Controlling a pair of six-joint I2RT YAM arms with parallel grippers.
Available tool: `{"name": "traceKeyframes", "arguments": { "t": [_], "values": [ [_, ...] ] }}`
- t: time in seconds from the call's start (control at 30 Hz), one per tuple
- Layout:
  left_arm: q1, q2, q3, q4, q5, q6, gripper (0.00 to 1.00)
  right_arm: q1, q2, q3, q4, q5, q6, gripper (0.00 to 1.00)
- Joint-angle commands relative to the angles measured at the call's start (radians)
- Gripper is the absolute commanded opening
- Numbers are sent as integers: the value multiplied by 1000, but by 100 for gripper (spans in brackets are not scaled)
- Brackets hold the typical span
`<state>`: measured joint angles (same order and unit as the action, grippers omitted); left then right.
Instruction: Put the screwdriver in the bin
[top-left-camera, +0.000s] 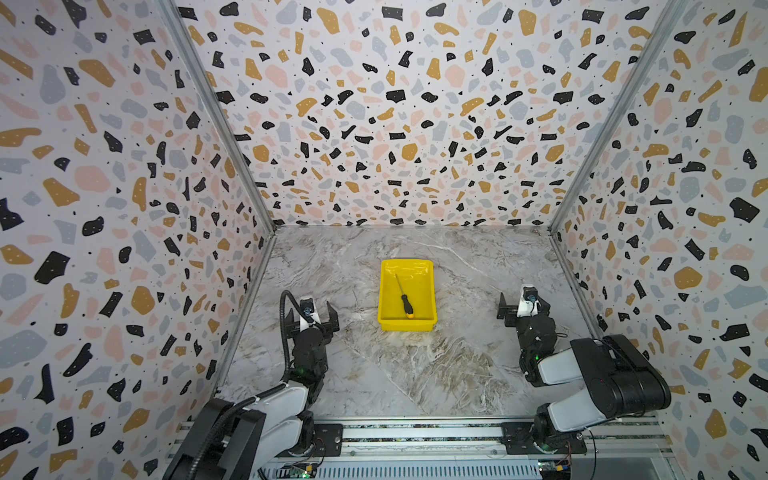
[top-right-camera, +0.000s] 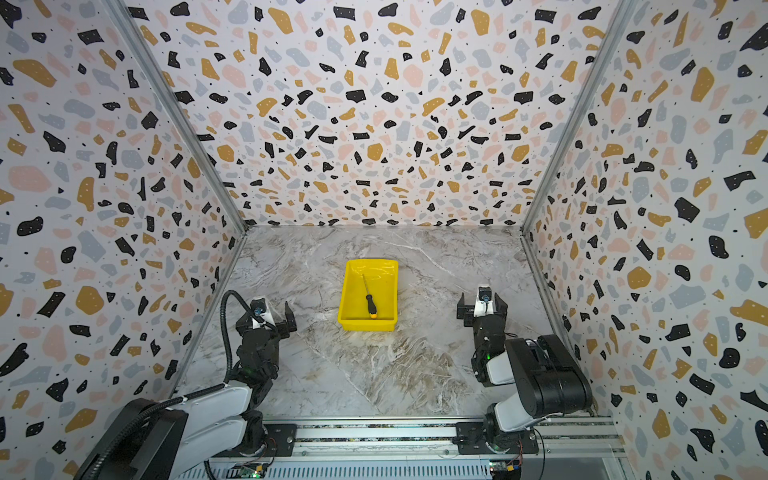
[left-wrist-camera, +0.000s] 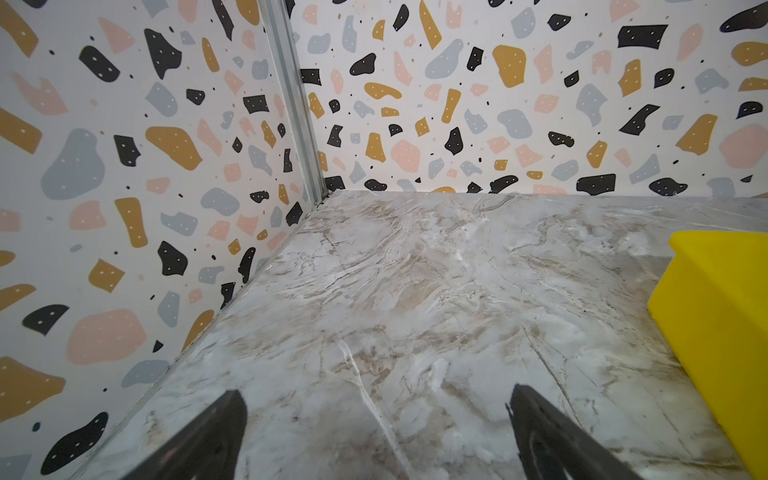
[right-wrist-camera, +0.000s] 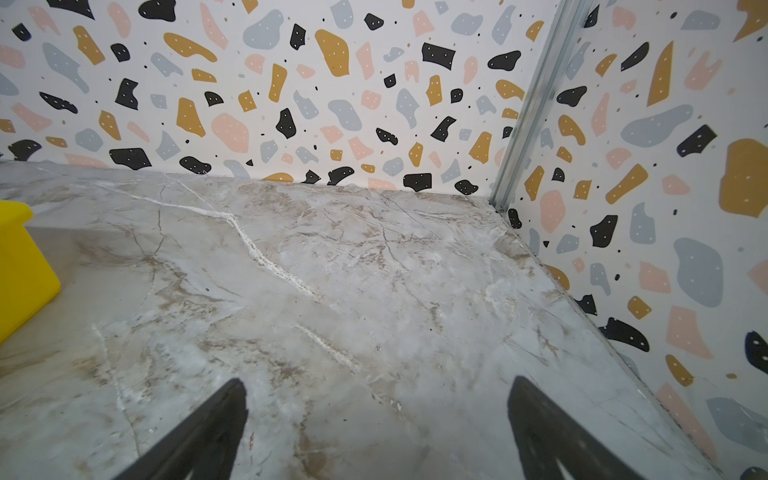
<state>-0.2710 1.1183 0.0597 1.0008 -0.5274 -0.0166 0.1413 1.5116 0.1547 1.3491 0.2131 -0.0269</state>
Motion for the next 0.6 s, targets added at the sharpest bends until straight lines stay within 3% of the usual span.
{"name": "traceKeyframes", "arguments": {
  "t": [0.0,0.37,0.47,0.57],
  "values": [
    [0,33,-2,145,12,13,100,-3,-13,17,-5,-5,9,99],
    [5,220,-23,360,-20,8,100,-5,-13,19,-6,-6,10,99],
    [17,198,25,230,-6,-5,100,-6,-14,19,-8,-9,11,99],
    [24,213,28,247,1,-9,100,-6,-13,19,-7,-8,11,99]
  ]
}}
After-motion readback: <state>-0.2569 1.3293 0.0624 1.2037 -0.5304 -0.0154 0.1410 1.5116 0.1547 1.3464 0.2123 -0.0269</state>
